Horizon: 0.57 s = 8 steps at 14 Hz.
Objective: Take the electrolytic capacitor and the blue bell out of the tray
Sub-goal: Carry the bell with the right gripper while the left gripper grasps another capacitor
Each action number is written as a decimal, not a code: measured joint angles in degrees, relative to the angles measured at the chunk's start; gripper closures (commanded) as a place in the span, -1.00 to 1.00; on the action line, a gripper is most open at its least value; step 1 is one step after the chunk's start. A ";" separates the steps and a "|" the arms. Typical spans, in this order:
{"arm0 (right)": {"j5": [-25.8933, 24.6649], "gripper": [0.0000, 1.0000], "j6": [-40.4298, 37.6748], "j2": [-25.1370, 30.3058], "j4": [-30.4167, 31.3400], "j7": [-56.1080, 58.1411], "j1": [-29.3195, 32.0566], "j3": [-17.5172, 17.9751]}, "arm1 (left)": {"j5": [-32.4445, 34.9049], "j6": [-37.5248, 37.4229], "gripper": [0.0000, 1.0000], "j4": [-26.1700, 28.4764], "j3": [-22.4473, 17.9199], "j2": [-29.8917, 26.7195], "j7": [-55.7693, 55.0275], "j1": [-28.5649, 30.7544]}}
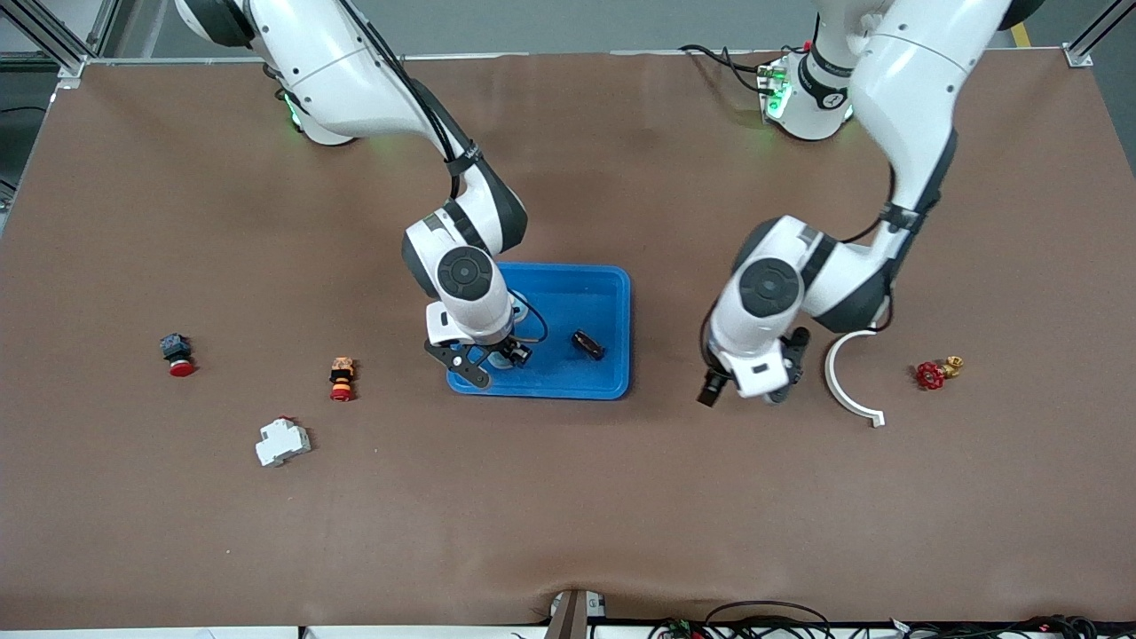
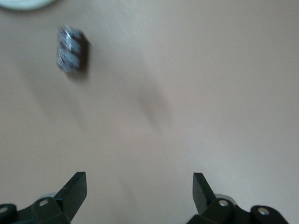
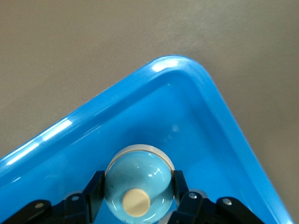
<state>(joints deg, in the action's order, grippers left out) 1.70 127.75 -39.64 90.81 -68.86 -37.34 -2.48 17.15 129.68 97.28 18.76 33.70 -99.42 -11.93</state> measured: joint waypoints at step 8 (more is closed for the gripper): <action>-4.00 1.00 -12.61 6.44 -1.40 20.02 5.27 -1.77 | 0.00 7.64 -0.93 -8.11 0.11 7.94 -4.27 -9.76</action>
<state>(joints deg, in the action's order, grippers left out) -2.30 115.14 -33.20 89.41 -48.84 -32.07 -4.25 17.15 137.32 89.17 18.86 41.65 -103.70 -21.69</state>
